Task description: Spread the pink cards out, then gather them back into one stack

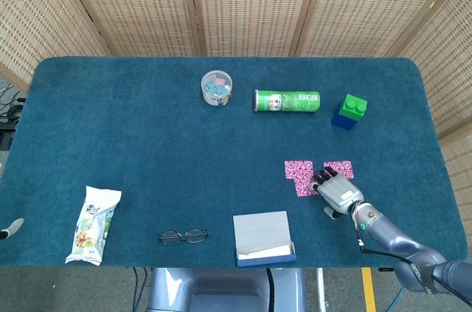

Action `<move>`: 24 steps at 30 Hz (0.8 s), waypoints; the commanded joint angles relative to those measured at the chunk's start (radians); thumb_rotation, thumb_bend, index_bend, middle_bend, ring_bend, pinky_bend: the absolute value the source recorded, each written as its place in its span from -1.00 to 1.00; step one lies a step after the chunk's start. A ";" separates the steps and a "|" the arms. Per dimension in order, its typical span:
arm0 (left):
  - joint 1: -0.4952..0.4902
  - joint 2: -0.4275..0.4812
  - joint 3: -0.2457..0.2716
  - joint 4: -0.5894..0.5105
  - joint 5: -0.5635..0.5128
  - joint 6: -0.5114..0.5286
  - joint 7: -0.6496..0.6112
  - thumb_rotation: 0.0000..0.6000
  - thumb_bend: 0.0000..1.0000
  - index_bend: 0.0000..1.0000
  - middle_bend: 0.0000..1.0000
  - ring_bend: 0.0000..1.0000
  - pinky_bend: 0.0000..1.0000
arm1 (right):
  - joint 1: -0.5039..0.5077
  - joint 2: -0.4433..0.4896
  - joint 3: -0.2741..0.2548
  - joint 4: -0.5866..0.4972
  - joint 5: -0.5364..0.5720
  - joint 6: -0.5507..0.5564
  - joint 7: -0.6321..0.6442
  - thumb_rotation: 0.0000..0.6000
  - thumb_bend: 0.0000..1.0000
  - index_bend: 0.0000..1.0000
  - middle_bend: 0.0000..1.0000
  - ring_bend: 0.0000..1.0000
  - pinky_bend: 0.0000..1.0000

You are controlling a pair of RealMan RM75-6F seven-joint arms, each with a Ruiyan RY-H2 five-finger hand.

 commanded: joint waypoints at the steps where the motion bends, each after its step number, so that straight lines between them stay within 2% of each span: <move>1: 0.000 0.000 0.000 0.001 0.000 0.000 -0.001 1.00 -0.89 -1.00 -1.00 -1.00 -1.00 | -0.011 0.008 -0.008 -0.014 -0.003 0.011 -0.006 1.00 -0.07 -0.58 -0.76 -1.00 -1.00; 12: 0.000 -0.003 0.000 0.003 0.007 0.001 -0.005 1.00 -0.89 -1.00 -1.00 -1.00 -1.00 | -0.036 0.048 -0.016 -0.089 -0.018 0.059 -0.023 1.00 -0.07 -0.58 -0.76 -1.00 -1.00; 16: 0.000 -0.005 -0.001 0.001 0.009 0.003 -0.008 1.00 -0.88 -1.00 -1.00 -1.00 -1.00 | -0.059 0.086 0.015 -0.138 -0.048 0.146 0.002 1.00 -0.09 -0.58 -0.76 -1.00 -1.00; 20: -0.001 -0.009 0.001 0.001 0.009 0.001 -0.006 1.00 -0.88 -1.00 -1.00 -1.00 -1.00 | -0.092 0.116 0.039 -0.170 -0.063 0.235 0.013 1.00 -0.22 -0.58 -0.76 -1.00 -1.00; 24: -0.003 -0.017 0.002 0.003 0.014 -0.002 -0.005 1.00 -0.89 -1.00 -1.00 -1.00 -1.00 | -0.138 0.133 0.061 -0.191 -0.061 0.331 0.023 1.00 -0.44 -0.58 -0.76 -1.00 -1.00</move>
